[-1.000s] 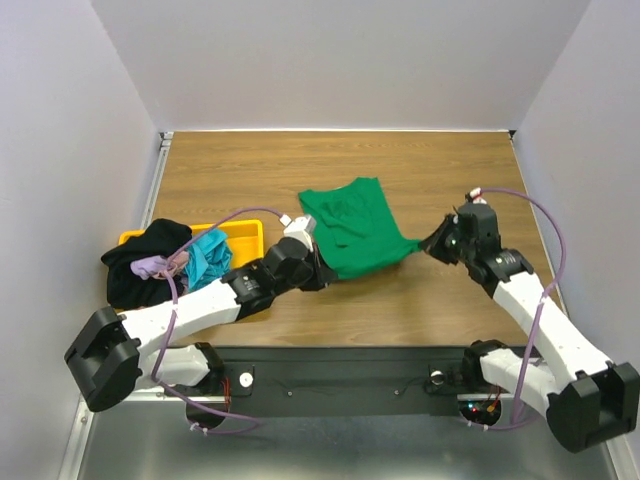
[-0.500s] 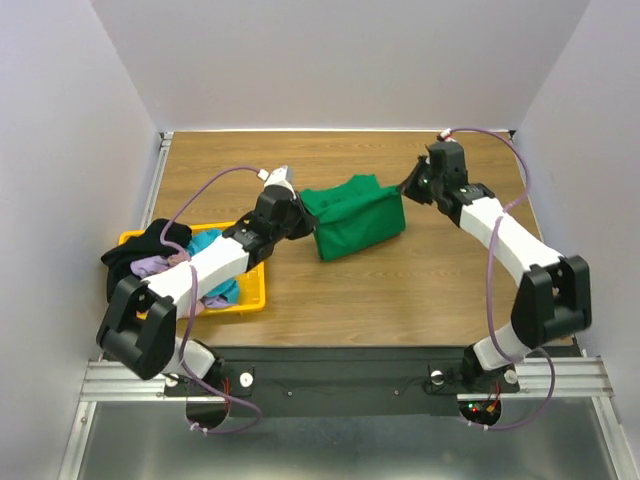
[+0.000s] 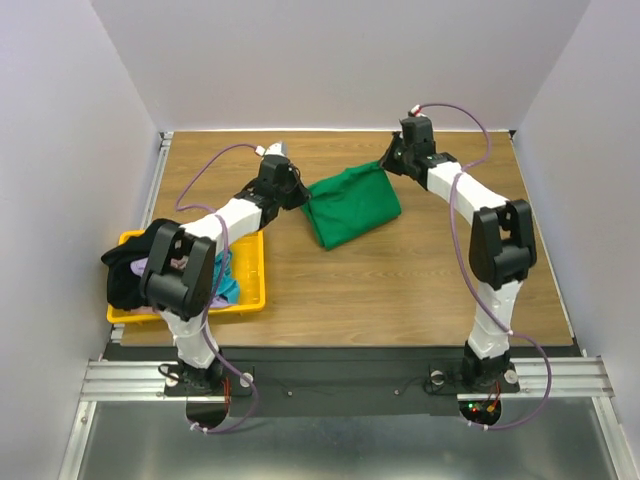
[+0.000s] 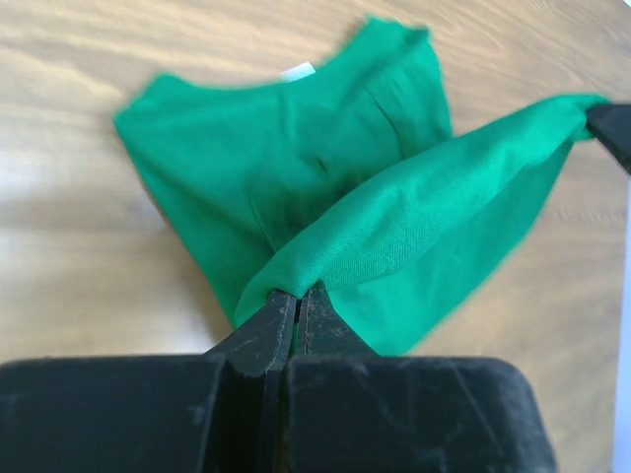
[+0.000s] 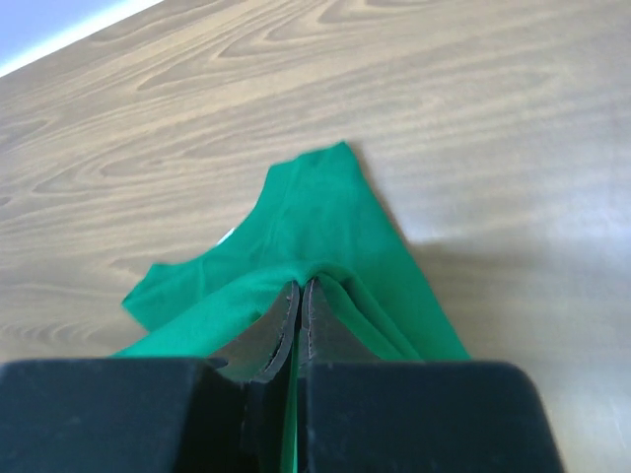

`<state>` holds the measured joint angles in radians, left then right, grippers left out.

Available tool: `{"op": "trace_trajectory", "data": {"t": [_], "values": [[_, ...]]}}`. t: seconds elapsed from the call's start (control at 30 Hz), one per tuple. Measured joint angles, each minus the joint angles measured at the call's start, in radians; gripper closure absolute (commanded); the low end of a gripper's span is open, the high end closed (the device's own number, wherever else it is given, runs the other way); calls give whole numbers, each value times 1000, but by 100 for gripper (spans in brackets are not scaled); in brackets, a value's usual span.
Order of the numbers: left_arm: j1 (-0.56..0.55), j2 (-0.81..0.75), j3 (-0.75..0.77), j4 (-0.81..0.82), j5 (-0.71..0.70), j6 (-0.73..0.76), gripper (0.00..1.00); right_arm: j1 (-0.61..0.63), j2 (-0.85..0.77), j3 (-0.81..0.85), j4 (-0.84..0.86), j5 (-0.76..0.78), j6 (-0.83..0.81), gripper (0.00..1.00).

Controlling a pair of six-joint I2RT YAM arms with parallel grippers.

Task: Fold and stack the t-shirts
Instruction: Fold the tshirt, then neatly place the folded tshirt to the corner

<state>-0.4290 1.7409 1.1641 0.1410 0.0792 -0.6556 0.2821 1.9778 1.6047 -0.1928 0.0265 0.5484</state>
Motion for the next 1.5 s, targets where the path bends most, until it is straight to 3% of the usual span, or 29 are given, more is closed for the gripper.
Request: {"op": "trace_trajectory", "data": {"t": [0.03, 0.07, 0.1, 0.13, 0.17, 0.37, 0.53, 0.73, 0.9, 1.1, 1.23, 1.33, 1.37, 1.47, 1.5], "values": [[4, 20, 11, 2, 0, 0, 89, 0, 39, 30, 7, -5, -4, 98], [13, 62, 39, 10, 0, -1, 76, 0, 64, 47, 13, -10, -6, 77], [19, 89, 58, 8, -2, -2, 37, 0, 108, 85, 14, -19, -12, 55], [25, 127, 88, 5, -2, -8, 8, 0, 138, 111, 19, -32, -21, 4], [29, 155, 106, 5, -2, -2, 1, 0, 174, 143, 22, -43, -23, 0], [36, 179, 120, -8, -13, -12, 1, 0, 248, 190, 22, -147, -82, 0], [36, 97, 79, 6, -15, -11, 1, 0, 161, 84, 35, -168, -173, 0], [21, -57, -48, 37, 3, -3, 1, 0, 41, -52, 44, -150, -294, 0], [-23, -204, -206, 38, -2, -7, 1, 0, 43, -84, 32, -137, -352, 2], [-40, -342, -328, 37, -24, -16, 1, 0, 95, -74, 19, -127, -376, 12], [-40, -387, -357, 33, -50, -19, 1, 0, 164, -61, -5, -119, -380, 22], [-40, -407, -373, 32, -68, -22, 1, 0, 172, -48, -6, -128, -376, 39], [-40, -414, -380, 32, -72, -23, 1, 0, 172, -48, -9, -135, -373, 52], [-40, -433, -401, 26, -82, -27, 1, 0, 175, -55, -11, -155, -361, 71], [-40, -441, -410, 24, -88, -30, 1, 1, 171, -70, -5, -164, -354, 81]]}}
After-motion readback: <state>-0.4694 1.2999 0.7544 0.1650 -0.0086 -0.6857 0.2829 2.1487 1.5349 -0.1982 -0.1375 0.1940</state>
